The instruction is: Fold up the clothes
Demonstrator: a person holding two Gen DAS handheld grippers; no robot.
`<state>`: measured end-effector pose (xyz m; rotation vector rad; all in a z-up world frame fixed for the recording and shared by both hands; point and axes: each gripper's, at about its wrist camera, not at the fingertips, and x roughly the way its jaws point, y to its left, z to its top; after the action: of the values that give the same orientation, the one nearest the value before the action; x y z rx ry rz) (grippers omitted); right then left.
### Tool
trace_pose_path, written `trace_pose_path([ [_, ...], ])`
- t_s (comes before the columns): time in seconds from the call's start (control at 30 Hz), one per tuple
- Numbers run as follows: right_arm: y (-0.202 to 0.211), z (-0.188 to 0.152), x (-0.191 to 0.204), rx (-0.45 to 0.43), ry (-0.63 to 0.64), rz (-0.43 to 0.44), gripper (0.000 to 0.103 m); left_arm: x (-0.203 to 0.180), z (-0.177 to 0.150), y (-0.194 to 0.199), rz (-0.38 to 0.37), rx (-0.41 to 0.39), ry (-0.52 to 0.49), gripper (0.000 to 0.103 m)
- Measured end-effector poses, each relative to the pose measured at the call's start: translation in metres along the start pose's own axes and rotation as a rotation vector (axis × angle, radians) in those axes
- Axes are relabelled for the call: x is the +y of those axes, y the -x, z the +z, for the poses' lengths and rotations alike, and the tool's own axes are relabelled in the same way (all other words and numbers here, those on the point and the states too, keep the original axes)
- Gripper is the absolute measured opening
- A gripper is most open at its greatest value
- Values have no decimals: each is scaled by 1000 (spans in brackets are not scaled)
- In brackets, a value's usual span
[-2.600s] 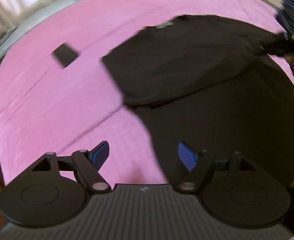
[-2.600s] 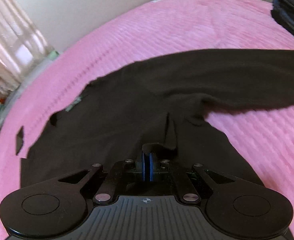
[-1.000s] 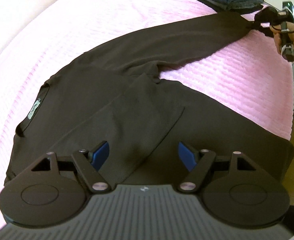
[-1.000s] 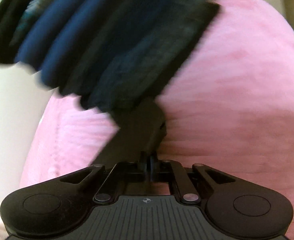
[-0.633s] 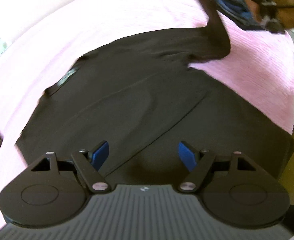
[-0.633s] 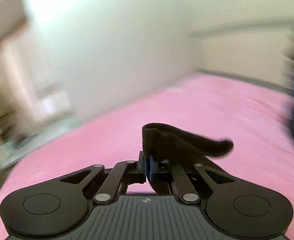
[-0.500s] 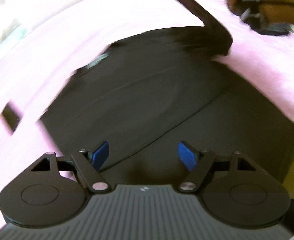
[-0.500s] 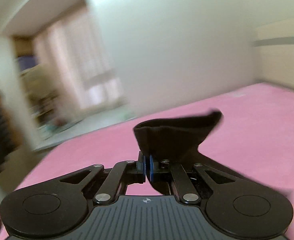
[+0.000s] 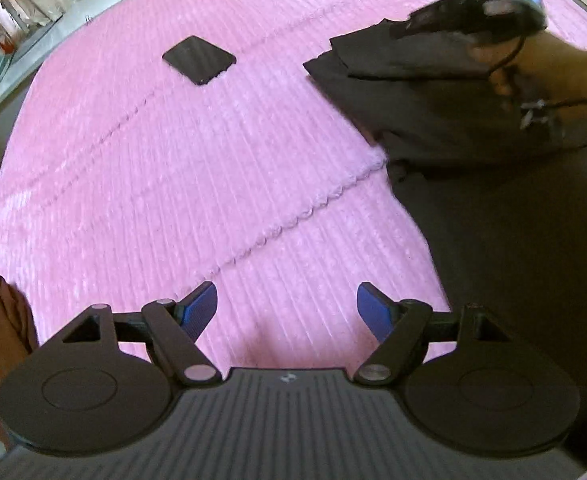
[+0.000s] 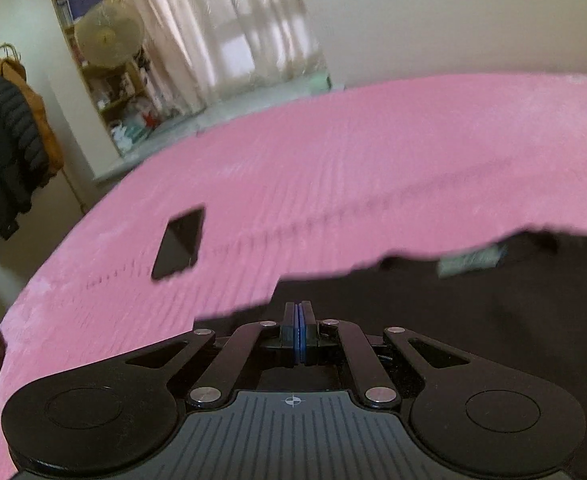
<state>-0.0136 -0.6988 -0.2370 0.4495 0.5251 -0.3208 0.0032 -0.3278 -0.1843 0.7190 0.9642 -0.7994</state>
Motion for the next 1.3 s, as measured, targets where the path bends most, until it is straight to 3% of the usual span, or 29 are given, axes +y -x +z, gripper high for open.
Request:
trace_pose_path([
  [0.07,9,13,2,-28,8,13,3,-3,-1,1,-19,-9,4,73],
  [0.2,22,8,5,26,47,47,4,-18,9,1,-59,-51,-8,73],
  [0.3,40,-8,-22,84,-4,-6,5,-27,25,-8,-81,-79,-39,73],
  [0.37,50,-17,-59,116,-64,-70,31,-33,38,-16,-90,-96,-64,73],
  [0.4,56,-21,-79,132,-94,-102,68,-36,44,-19,-94,-105,-77,73],
  [0.43,63,-25,-101,145,-129,-141,81,-40,51,-23,-96,-113,-92,73],
  [0.6,114,-42,-223,180,-371,-333,81,-65,73,-38,-87,-123,-150,73],
  [0.8,184,-51,-286,150,-476,-429,81,-114,76,-33,-72,-89,-167,73],
  [1.07,221,-75,-276,267,-371,-267,81,-199,39,-12,-74,-22,-183,74],
  [1.17,228,-101,-269,339,-335,-268,81,-219,20,-8,-84,4,-185,74],
  [1.3,253,-137,-254,404,-283,-351,81,-229,-10,-4,-110,22,-199,74],
])
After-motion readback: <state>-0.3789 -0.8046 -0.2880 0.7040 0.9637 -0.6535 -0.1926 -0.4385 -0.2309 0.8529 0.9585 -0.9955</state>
